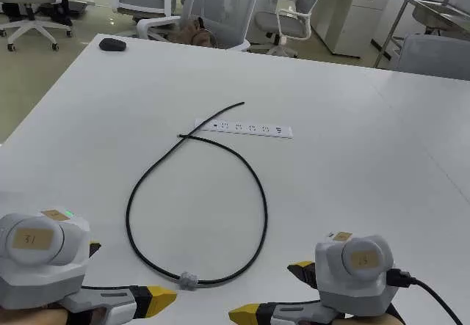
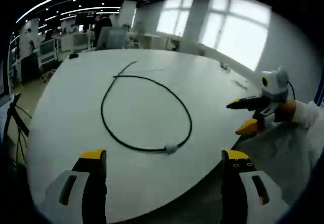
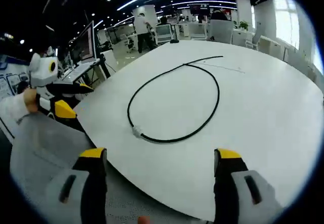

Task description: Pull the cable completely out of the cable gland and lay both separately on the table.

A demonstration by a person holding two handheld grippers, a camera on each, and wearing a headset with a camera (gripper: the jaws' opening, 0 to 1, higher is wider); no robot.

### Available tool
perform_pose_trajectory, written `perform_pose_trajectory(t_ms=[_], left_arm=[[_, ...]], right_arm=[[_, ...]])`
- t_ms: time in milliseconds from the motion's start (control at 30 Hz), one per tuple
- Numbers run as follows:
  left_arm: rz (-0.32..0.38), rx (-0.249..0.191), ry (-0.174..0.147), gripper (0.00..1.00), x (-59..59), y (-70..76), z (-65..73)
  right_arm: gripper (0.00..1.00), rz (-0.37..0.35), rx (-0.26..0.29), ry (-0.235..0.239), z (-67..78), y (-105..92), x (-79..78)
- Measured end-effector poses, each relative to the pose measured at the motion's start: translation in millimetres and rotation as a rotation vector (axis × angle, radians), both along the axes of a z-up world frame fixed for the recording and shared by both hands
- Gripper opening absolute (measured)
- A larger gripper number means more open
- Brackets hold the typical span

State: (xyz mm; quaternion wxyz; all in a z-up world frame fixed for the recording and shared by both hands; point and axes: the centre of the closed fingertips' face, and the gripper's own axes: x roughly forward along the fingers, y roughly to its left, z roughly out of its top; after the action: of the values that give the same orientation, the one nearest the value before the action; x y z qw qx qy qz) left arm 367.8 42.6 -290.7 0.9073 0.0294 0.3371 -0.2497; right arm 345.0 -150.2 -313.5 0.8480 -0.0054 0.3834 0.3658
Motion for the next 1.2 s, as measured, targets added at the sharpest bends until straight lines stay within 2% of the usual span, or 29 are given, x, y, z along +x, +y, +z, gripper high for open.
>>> perform_pose_trajectory(t_ms=[100,200,267,333,367,400,433,467,533,600,667,733,833,967,1067,1167,1200], left_arm=[[0.003,0.011,-0.024,0.87,1.1,0.6,4.5],[0.002,0.011,-0.019,0.86,-0.1,-0.4,4.1],[-0.004,0.007,-0.017,0.86,-1.5,-2.2,3.7],[-0.007,0.005,0.0,0.85,-3.6,-5.0,0.1],[-0.006,0.015,0.019,0.85,-5.3,-5.0,-4.0],[-0.03,0.05,0.072,0.84,-12.6,-4.5,-12.4],[-0.057,0.054,0.072,0.84,-14.0,-7.5,-13.5],[-0.058,0.046,0.058,0.84,-13.5,-9.8,-12.5],[-0.063,0.036,0.062,0.84,-15.6,-12.6,-11.8],[-0.07,0.021,0.062,0.84,-16.0,-15.5,-10.7],[-0.082,0.026,0.066,0.83,-17.0,-16.6,-11.6],[-0.094,0.028,0.065,0.83,-17.1,-16.4,-12.1],[-0.093,0.004,0.066,0.82,-17.0,-17.8,-11.6],[-0.067,0.006,0.044,0.82,-13.1,-12.3,-7.9],[-0.041,-0.009,0.056,0.82,-9.7,-7.7,-9.7],[-0.036,-0.003,0.051,0.82,-8.8,-6.6,-9.5],[-0.038,0.002,0.059,0.82,-10.6,-5.9,-12.0]], right_arm=[[0.83,0.049,-0.007,-0.052,6.6,9.9,-1.0],[0.83,0.062,-0.011,-0.06,7.2,11.8,-2.3],[0.83,0.056,-0.029,-0.082,7.7,8.4,-0.1],[0.83,0.053,-0.039,-0.097,9.1,5.2,2.8],[0.83,0.049,-0.046,-0.107,10.2,3.0,4.9],[0.83,0.036,-0.049,-0.124,12.6,-0.4,8.6],[0.83,0.025,-0.043,-0.127,14.3,-1.7,9.9],[0.83,0.013,-0.033,-0.126,15.6,-2.4,10.6],[0.82,0.006,-0.029,-0.124,14.6,-2.9,11.0],[0.82,0.022,-0.076,-0.129,9.6,-5.2,10.0],[0.82,0.034,-0.091,-0.131,7.9,-4.6,9.4],[0.82,0.034,-0.088,-0.131,8.3,-4.8,9.7],[0.82,0.025,-0.068,-0.127,9.8,-3.7,8.7],[0.81,0.023,-0.061,-0.125,9.9,-3.2,6.8],[0.81,0.038,-0.064,-0.108,6.8,-0.9,4.6],[0.81,0.057,-0.082,-0.121,6.4,1.8,2.6],[0.81,0.063,-0.084,-0.118,5.1,3.8,1.4]])
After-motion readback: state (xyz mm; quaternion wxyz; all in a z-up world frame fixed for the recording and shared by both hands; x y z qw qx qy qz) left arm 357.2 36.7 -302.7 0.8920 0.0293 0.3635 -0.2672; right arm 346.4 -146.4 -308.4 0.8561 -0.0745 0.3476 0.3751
